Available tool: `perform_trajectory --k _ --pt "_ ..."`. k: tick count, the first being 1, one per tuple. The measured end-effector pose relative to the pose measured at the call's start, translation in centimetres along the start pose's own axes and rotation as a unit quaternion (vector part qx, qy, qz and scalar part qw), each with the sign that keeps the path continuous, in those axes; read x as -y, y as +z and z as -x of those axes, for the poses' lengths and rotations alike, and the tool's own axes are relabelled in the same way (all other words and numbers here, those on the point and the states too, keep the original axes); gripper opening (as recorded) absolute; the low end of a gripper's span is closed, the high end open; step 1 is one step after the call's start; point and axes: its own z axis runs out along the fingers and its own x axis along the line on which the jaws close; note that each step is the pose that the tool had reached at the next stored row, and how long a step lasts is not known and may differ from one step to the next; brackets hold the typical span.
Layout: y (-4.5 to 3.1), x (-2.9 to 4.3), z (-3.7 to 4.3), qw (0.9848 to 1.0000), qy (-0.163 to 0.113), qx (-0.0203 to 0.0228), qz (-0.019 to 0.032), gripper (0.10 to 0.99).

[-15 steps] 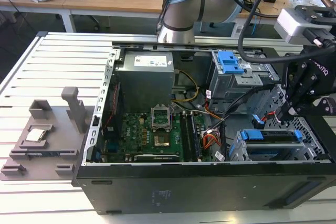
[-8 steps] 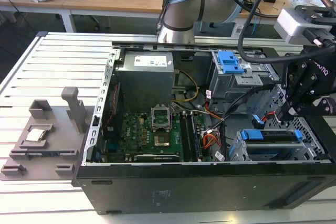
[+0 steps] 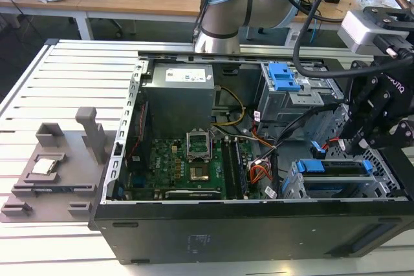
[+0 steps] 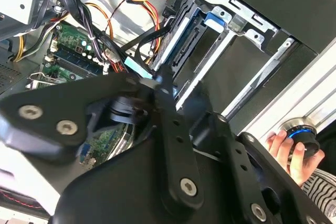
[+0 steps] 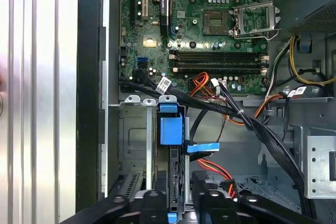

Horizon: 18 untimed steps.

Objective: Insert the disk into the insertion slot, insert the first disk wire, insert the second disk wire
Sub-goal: 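Insert the first disk wire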

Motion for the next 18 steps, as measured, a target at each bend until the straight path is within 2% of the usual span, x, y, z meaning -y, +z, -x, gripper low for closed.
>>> perform_trajectory --k 1,2,3,11,14,16,18 --pt "0.0 0.0 0.0 1.0 0.0 0.0 0.0 0.357" --pt "0.0 0.0 0.0 1.0 0.0 0.0 0.0 0.42" --pt "0.02 0.0 0.07 1.0 0.0 0.0002 0.0 0.42" --pt "-0.03 0.28 2.08 1.0 -0.005 -0.0002 0.0 0.42" --pt "-0.04 0.39 2.41 1.0 -0.006 -0.0003 0.0 0.42" --pt "-0.05 0.66 2.46 1.0 -0.008 -0.0004 0.0 0.42" --pt "-0.07 1.37 2.51 1.0 -0.01 -0.0006 -0.0001 0.42"
